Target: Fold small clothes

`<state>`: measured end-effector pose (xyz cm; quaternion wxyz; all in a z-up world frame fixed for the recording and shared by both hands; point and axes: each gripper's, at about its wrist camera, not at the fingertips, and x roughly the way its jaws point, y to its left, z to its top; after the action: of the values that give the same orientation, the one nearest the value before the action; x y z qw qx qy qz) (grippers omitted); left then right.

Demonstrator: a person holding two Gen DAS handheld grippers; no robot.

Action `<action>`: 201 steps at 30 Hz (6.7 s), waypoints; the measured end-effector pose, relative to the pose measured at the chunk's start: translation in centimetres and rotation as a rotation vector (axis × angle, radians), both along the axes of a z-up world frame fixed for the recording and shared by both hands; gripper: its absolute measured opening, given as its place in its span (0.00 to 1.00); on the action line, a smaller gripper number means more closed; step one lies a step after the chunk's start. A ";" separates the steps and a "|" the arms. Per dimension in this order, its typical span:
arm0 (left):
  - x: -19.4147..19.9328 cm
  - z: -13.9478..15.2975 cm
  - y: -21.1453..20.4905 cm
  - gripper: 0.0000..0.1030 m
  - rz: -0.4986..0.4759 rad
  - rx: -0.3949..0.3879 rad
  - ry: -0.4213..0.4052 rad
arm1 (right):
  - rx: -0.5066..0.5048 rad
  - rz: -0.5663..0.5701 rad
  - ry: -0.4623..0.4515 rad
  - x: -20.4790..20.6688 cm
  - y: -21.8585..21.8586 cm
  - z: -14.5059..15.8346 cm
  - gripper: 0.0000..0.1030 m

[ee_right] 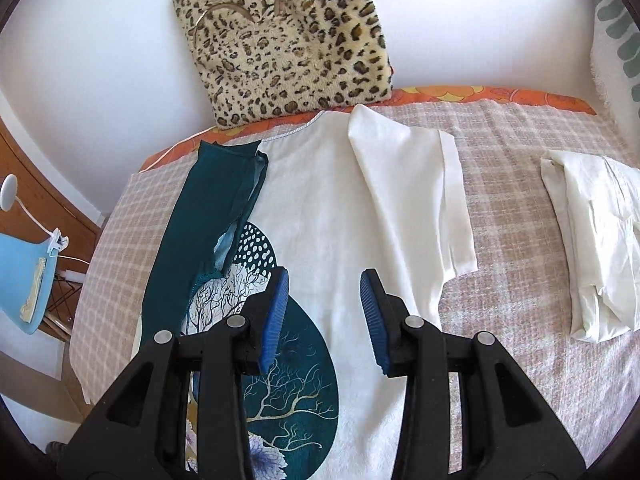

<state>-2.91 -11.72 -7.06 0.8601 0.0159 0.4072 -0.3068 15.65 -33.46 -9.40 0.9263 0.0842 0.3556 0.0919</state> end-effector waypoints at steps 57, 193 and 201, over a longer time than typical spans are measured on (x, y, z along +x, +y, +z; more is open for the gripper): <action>4.0 -4.7 -16.7 0.04 -0.193 -0.149 0.096 | 0.004 -0.021 0.020 22.5 -10.3 -4.4 0.36; 2.5 -3.7 15.6 0.40 0.268 -0.216 0.354 | 0.094 0.188 0.281 -14.1 -1.5 -9.1 0.45; 1.2 -4.4 15.2 0.40 0.257 -0.212 0.379 | 0.092 0.249 0.323 -16.7 -0.4 -11.6 0.44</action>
<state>-1.67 3.44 -11.43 0.7972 -0.1843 0.5254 -0.2334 -1.07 -33.85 -21.00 0.8337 0.0956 0.5028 0.2073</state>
